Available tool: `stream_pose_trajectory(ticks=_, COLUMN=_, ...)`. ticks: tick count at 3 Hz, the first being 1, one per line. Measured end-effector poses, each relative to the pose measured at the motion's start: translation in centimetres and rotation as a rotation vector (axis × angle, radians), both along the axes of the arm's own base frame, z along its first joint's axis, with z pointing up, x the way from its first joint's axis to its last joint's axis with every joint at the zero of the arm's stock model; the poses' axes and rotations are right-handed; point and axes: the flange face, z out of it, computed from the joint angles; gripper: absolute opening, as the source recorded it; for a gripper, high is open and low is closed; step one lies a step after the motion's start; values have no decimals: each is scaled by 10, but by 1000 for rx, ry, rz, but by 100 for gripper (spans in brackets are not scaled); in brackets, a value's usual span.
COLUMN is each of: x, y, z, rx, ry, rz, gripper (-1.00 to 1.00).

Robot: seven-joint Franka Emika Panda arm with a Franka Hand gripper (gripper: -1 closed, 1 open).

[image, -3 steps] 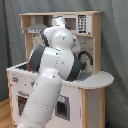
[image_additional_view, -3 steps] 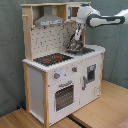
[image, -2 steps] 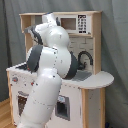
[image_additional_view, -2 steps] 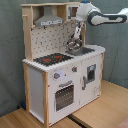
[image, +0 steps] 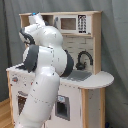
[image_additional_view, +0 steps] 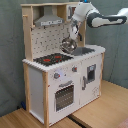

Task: Play with the kitchen

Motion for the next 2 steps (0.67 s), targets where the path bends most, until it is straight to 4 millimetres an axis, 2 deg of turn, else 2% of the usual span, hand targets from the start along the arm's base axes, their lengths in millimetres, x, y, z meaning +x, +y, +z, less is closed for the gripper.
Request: stream_pose_trajectory(ticks=2, x=-2, y=41, z=-5, rx=25, ry=-50, rz=96, gripper=-100)
